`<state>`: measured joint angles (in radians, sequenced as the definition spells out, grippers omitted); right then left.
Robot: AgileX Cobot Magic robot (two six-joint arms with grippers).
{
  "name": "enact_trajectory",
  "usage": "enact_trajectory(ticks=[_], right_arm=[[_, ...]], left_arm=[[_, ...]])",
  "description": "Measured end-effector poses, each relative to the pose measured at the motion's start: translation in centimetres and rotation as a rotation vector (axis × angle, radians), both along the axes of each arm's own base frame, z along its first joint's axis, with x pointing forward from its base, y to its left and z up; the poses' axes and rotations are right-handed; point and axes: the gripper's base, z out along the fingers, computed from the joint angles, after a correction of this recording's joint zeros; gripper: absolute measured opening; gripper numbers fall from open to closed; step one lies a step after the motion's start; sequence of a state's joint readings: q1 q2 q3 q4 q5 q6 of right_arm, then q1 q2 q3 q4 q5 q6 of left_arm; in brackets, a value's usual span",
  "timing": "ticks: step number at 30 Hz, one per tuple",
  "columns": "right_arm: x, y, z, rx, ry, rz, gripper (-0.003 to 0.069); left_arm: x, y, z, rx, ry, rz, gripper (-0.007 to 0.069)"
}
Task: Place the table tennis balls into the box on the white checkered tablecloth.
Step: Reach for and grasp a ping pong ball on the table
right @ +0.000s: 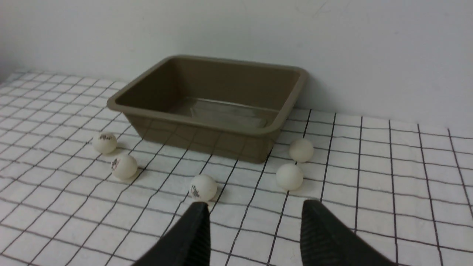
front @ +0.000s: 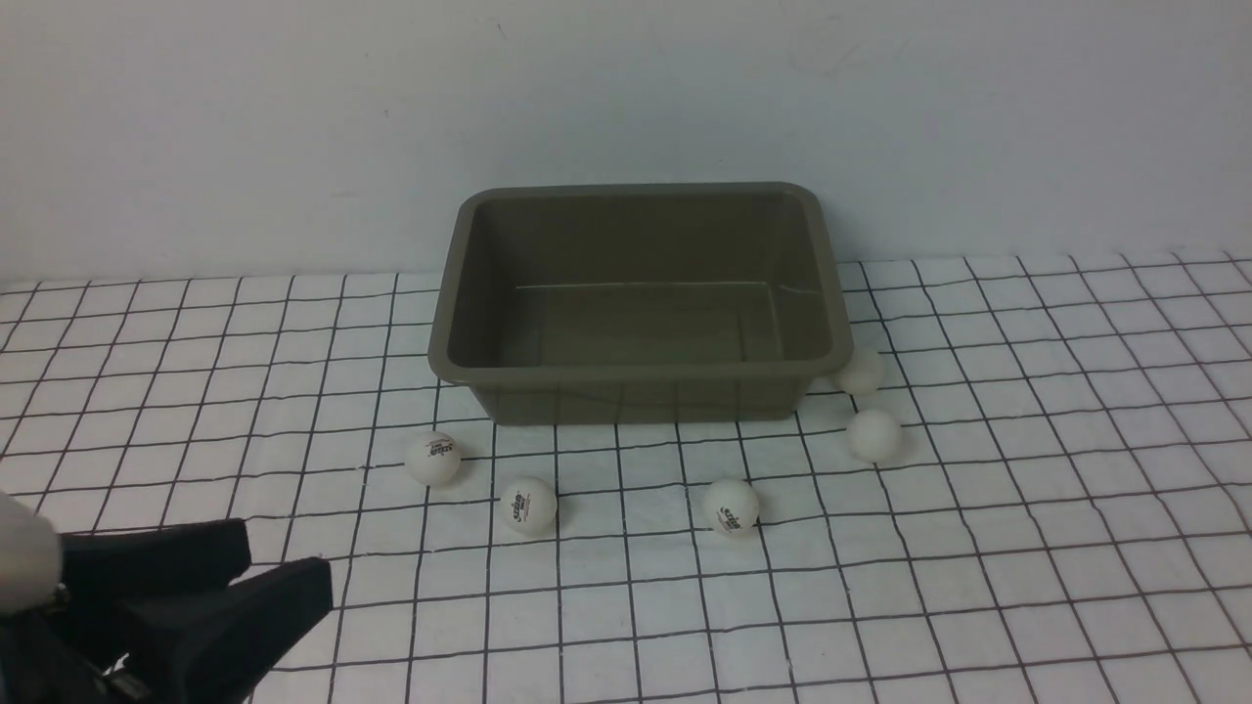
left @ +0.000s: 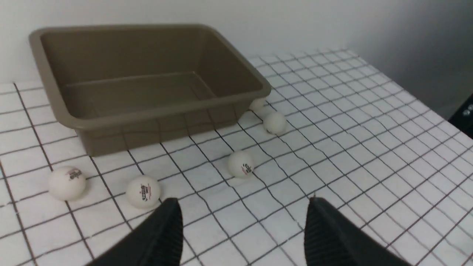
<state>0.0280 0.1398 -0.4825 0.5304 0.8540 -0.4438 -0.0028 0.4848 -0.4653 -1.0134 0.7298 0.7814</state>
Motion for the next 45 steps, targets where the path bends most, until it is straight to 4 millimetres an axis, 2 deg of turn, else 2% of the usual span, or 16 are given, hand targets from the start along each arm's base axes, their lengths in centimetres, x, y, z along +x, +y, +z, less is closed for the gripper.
enact_trajectory(ticks=[5, 6, 10, 16, 17, 21, 23, 28, 29, 33, 37, 39, 40, 45], right_arm=[[2.6, 0.2, 0.0, -0.052, 0.11, 0.042, 0.0314], [2.6, 0.2, 0.1, -0.057, 0.108, 0.043, 0.0314], [5.3, 0.3, -0.6, -0.185, 0.173, 0.092, 0.0332], [8.6, 0.6, -2.1, -0.232, 0.3, 0.145, 0.0418], [10.0, 0.6, -2.5, -0.24, 0.335, 0.154, 0.0461], [12.6, 0.7, -1.8, -0.28, 0.334, 0.168, 0.0485], [14.6, 0.7, -0.7, -0.291, 0.321, 0.168, 0.0487], [17.6, 0.9, 0.4, -0.284, 0.334, 0.174, 0.0489], [18.8, 1.0, 0.8, -0.276, 0.343, 0.18, 0.049], [22.0, 1.4, 0.7, -0.26, 0.403, 0.206, 0.0491], [23.9, 1.6, 0.1, -0.244, 0.466, 0.228, 0.0491], [25.8, 1.8, -0.8, -0.235, 0.525, 0.251, 0.0491], [27.4, 1.9, -1.9, -0.229, 0.57, 0.261, 0.0491], [29.6, 2.0, -3.4, -0.22, 0.618, 0.262, 0.0491]], left_arm=[[1.9, 0.4, -1.2, 0.123, 0.083, 0.003, 0.0405], [1.9, 0.5, -1.2, 0.131, 0.083, 0.004, 0.0405], [2.8, 1.0, -1.0, 0.223, 0.046, 0.034, 0.0405], [2.9, 1.2, -0.9, 0.262, 0.027, 0.039, 0.0409], [2.9, 1.2, -1.0, 0.271, 0.025, 0.039, 0.0421], [2.9, 1.2, -1.0, 0.28, 0.024, 0.038, 0.045], [2.9, 1.3, -1.0, 0.283, 0.022, 0.041, 0.0459], [2.9, 1.3, -1.0, 0.284, 0.021, 0.041, 0.0459], [2.9, 1.3, -1.0, 0.284, 0.021, 0.041, 0.0461], [2.9, 1.3, -1.0, 0.286, 0.02, 0.04, 0.0461], [2.9, 1.3, -1.0, 0.286, 0.02, 0.04, 0.0461], [2.9, 1.3, -1.0, 0.287, 0.02, 0.04, 0.0461], [2.9, 1.3, -1.0, 0.287, 0.02, 0.04, 0.0461], [2.9, 1.3, -1.0, 0.287, 0.02, 0.04, 0.0461]])
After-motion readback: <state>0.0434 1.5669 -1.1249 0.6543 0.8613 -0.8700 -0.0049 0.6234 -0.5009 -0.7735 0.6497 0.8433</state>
